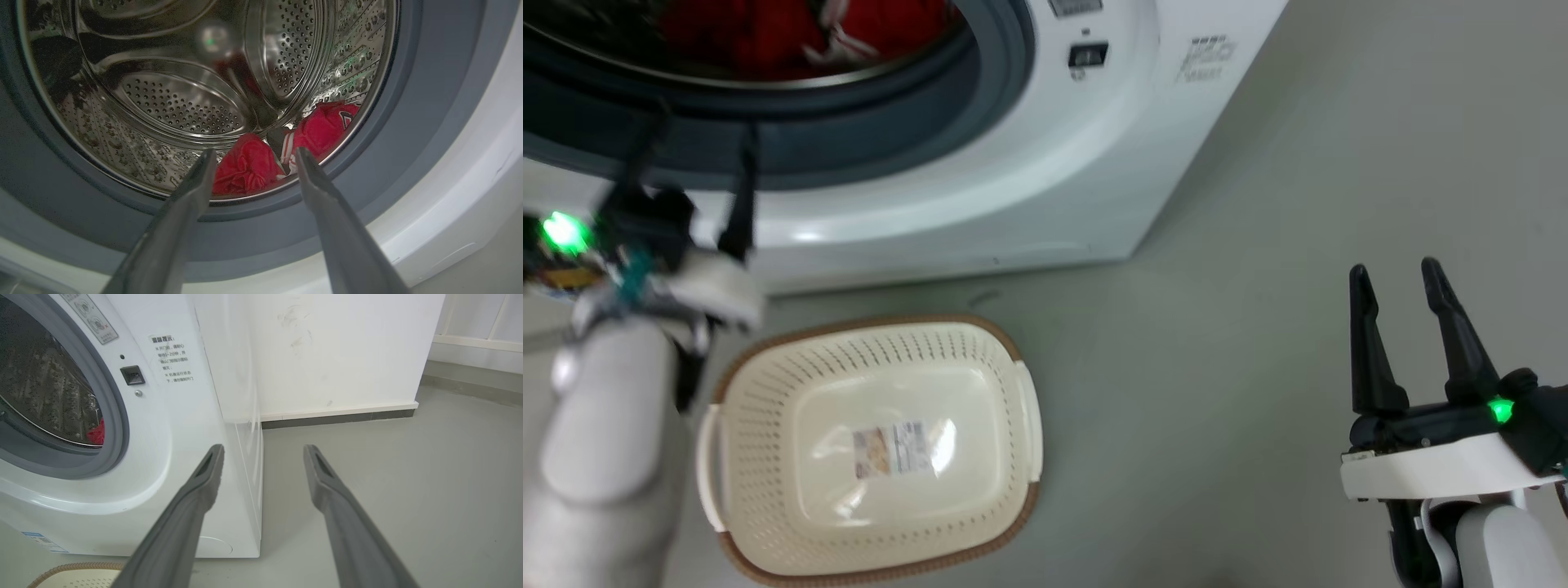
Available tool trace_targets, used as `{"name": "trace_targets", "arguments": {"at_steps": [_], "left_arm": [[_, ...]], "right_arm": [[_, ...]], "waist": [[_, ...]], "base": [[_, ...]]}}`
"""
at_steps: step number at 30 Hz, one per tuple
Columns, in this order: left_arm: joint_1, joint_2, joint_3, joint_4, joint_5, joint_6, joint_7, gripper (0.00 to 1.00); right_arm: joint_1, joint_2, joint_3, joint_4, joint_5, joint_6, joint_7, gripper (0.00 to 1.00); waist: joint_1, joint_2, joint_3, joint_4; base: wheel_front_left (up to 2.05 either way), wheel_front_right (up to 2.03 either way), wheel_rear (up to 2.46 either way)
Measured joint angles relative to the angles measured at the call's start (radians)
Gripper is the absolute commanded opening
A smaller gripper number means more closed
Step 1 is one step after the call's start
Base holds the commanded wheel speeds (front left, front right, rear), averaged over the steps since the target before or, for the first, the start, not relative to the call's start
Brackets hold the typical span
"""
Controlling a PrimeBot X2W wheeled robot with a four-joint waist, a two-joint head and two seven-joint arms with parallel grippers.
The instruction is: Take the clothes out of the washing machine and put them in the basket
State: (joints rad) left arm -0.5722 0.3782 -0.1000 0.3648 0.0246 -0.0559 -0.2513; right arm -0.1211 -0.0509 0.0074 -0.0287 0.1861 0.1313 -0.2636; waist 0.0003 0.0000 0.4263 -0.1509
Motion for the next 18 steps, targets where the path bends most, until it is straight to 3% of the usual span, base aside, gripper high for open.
{"name": "trace_targets", "arguments": {"at_steps": [8, 12, 18], "left_arm": [[-0.446, 0.109, -0.055, 0.211, 0.003, -0.065, 0.229, 1.00], [-0.658, 0.157, -0.114, 0.312, -0.014, -0.073, 0.386, 1.00], [-0.902, 0.238, -0.260, 0.418, -0.125, -0.075, 0.634, 1.00]], "right_arm": [[-0.039, -0.001, 0.009, -0.039, 0.022, 0.000, 0.000, 1.00], [-0.051, -0.001, 0.031, -0.045, 0.041, 0.000, 0.000, 1.00], [-0.064, 0.000, 0.103, -0.044, 0.070, 0.000, 0.000, 1.00]], "waist": [[0.0001, 0.0000, 0.207, -0.068], [0.0000, 0.0000, 0.287, -0.103], [-0.0001, 0.0000, 0.367, -0.169]], "base": [[0.00, 0.00, 0.00], [0.00, 0.00, 0.00], [0.00, 0.00, 0.00]]}}
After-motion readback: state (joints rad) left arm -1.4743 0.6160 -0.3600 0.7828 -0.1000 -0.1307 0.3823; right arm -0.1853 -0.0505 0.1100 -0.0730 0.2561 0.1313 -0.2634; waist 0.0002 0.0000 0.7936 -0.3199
